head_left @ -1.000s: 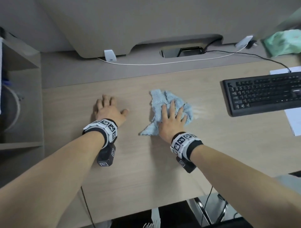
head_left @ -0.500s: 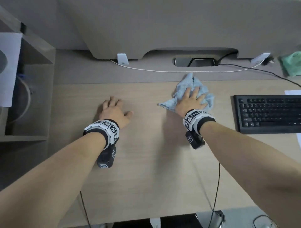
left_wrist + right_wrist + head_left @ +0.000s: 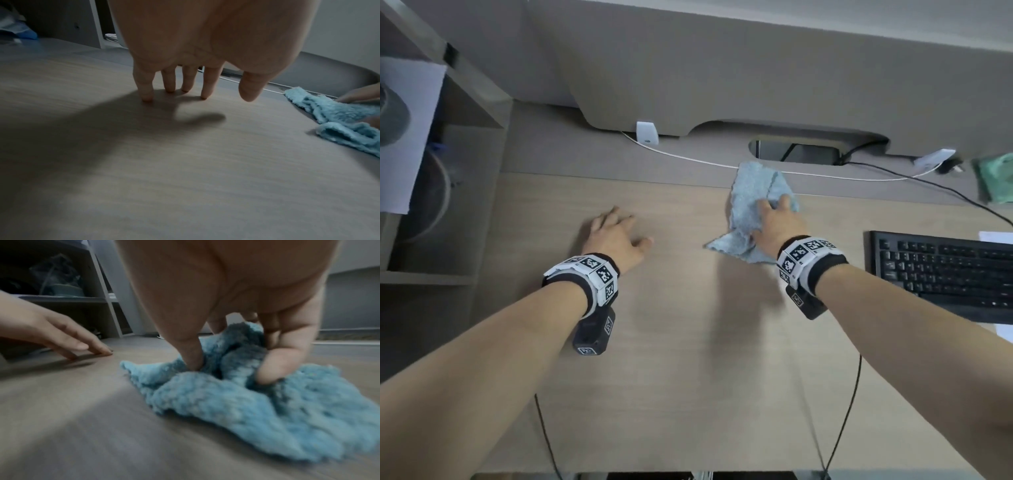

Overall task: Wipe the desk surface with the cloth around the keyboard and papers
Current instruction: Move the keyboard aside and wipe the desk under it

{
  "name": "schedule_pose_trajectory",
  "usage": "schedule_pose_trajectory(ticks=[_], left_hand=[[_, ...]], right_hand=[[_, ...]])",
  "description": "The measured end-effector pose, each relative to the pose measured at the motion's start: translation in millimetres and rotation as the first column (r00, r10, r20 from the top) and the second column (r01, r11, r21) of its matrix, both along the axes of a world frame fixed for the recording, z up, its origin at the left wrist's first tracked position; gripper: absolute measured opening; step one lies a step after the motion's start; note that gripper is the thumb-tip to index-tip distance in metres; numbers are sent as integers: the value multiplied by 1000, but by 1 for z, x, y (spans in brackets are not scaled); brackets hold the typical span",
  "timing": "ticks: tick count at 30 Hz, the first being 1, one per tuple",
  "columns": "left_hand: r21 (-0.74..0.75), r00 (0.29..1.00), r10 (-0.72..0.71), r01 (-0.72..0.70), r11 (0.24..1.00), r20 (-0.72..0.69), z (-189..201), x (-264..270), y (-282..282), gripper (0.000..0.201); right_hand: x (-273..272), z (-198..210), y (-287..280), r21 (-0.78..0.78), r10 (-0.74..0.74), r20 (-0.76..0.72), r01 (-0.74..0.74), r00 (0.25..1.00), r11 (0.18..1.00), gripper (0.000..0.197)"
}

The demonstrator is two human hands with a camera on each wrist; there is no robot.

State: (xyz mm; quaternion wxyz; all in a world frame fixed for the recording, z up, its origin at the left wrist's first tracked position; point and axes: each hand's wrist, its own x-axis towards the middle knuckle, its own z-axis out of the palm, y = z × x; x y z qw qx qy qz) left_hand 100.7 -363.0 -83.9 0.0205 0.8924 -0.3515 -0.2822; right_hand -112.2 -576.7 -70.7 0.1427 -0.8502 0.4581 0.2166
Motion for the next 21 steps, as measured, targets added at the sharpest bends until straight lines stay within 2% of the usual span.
schedule_pose_trajectory(ticks=[2,4,7,9,11,12,14,15,18,20,21], left_hand=[[4,999,20,-20,1000,-40,3,4,0,67],[-24,994,60,-62,998,-88,5,10,-2,66],[-75,989,124,-130,989,-85,11,25,3,63],[-92,985,163,-168,981,-64,14,34,9,62],[-86,984,169,-173,981,-48,15,41,15,60],[-79,986,160,-163,983,-41,15,43,18,59],[-60,987,154,-157,986,-46,13,46,25,60],[-50,986,157,-160,986,-54,11,47,28,61],[-30,986,165,-166,986,-40,9,50,36,62],[-16,983,180,-180,983,-18,8,55,43,61],[-11,982,189,-190,982,-10,9,57,45,61]], right_hand=[[23,7,4,90,-50,104,41,993,995,53],[47,18,7,160,-104,291,59,951,985,46],[82,44,12,152,-126,545,49,829,987,37],[93,55,17,115,-91,599,27,795,993,33],[90,52,24,95,25,504,-84,864,992,26],[86,46,30,96,122,383,-171,916,981,23],[75,35,39,73,250,197,-268,948,961,22],[72,33,40,36,236,184,-247,954,968,28],[75,32,35,-35,148,301,-144,942,989,46],[86,30,40,61,203,205,-220,957,974,74],[91,25,48,118,242,132,-257,961,959,81]])
